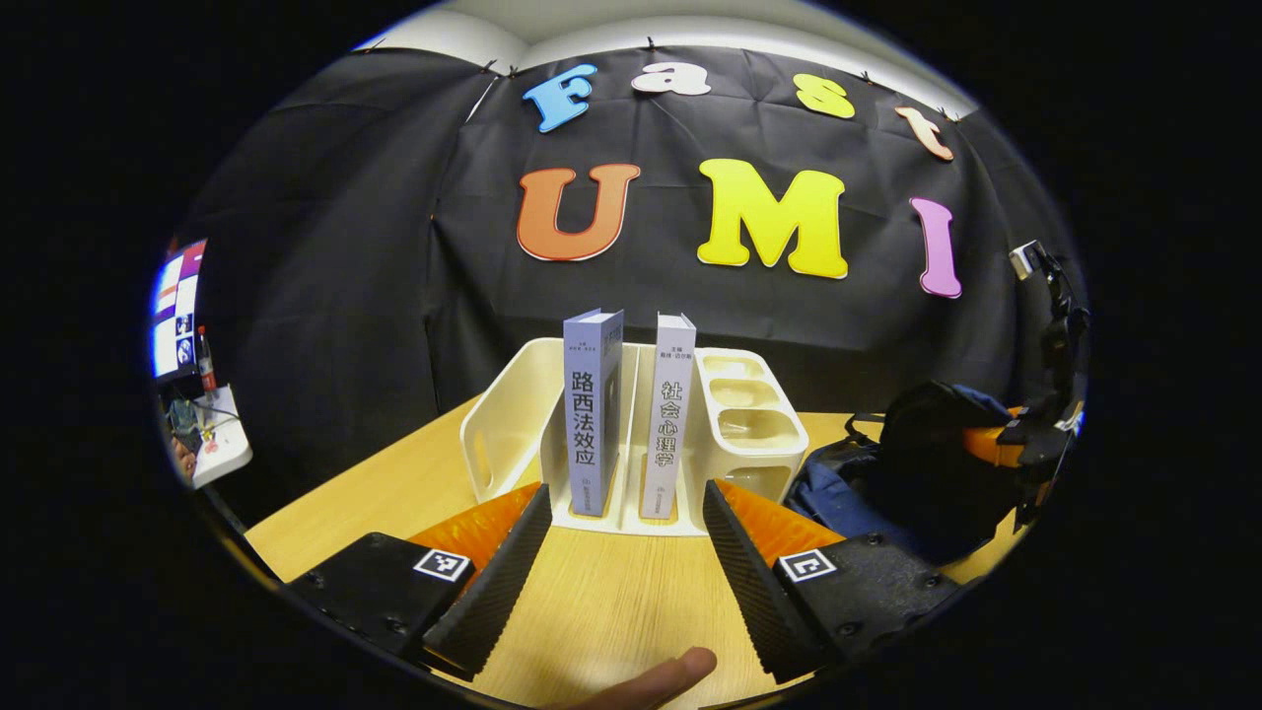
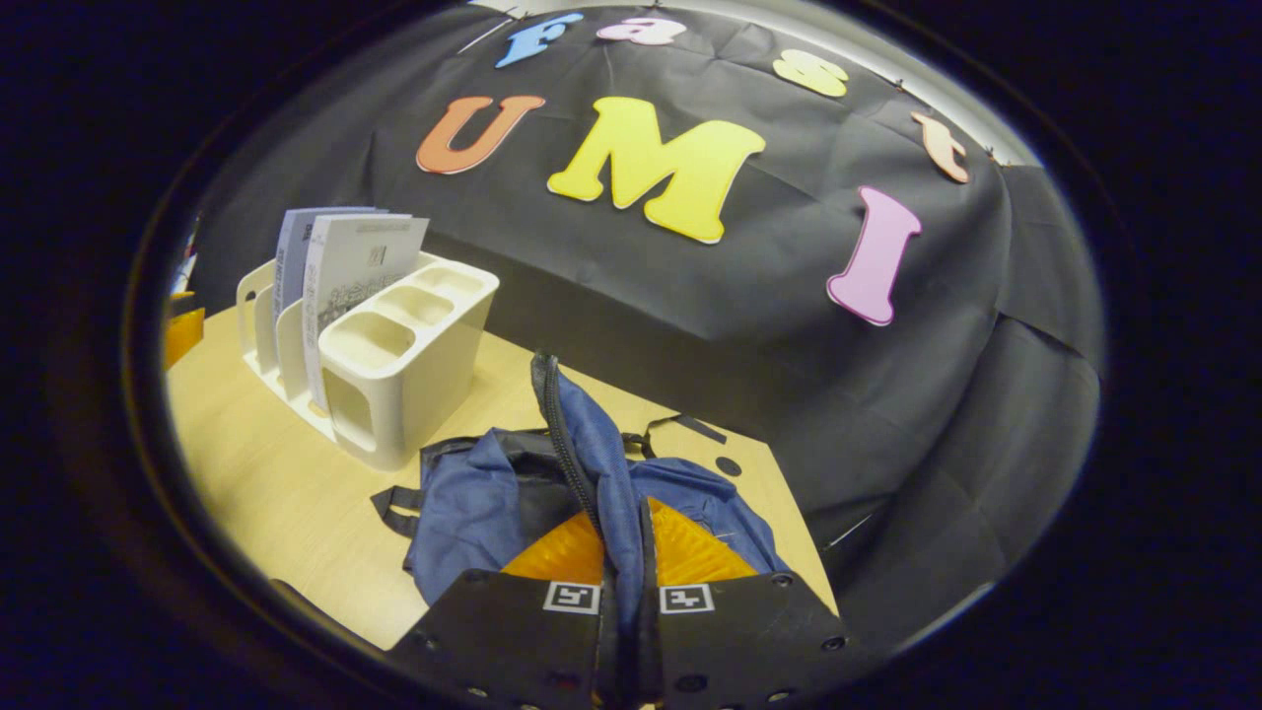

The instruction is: Open the schoolbag, grab two books from the bookshelf and put them into the schoolbag.

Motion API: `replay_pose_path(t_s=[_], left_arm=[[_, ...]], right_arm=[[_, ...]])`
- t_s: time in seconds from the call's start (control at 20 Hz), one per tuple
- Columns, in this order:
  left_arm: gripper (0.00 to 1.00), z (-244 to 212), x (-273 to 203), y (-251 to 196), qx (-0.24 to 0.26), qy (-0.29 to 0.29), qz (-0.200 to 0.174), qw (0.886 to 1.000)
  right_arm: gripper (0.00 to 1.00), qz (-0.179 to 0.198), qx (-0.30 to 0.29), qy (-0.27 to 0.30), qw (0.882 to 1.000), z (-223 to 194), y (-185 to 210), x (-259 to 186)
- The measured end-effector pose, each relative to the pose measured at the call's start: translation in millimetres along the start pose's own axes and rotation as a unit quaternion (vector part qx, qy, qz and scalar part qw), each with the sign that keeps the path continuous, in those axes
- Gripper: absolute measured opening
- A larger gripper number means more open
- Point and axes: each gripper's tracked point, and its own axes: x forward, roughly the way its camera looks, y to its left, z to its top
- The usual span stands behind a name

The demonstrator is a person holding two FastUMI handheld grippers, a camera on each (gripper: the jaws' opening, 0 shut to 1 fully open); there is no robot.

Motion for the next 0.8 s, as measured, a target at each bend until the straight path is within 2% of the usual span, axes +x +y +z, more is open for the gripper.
replay_pose_path(t_s=[0.25, 0.35, 0.55, 0.6, 0.65, 0.8], left_arm=[[0.98, 23.6, 7.6, -21.0, -0.011, -0.003, -0.025, 1.000], [0.98, 38.5, 13.0, -23.2, -0.005, -0.008, -0.024, 1.000], [0.97, 68.2, 21.6, -40.9, -0.011, -0.006, -0.055, 0.998], [1.00, 77.8, 25.7, -42.2, -0.009, -0.014, -0.056, 0.998], [0.97, 87.6, 30.9, -42.0, -0.007, -0.018, -0.051, 0.998], [0.97, 111.0, 46.5, -44.6, -0.006, -0.023, -0.046, 0.999]], right_arm=[[0.07, 0.026, 0.046, -0.007, 0.999, 6.2, -34.7, 1.8], [0.07, 0.031, 0.064, -0.012, 0.997, 8.8, -52.0, 0.5], [0.07, 0.045, 0.097, -0.027, 0.994, 13.0, -82.3, 0.4], [0.07, 0.045, 0.106, -0.029, 0.993, 12.8, -89.8, 0.7], [0.07, 0.049, 0.114, -0.030, 0.992, 11.1, -95.5, 1.0], [0.07, 0.059, 0.134, -0.027, 0.989, 6.7, -110.8, 3.5]])
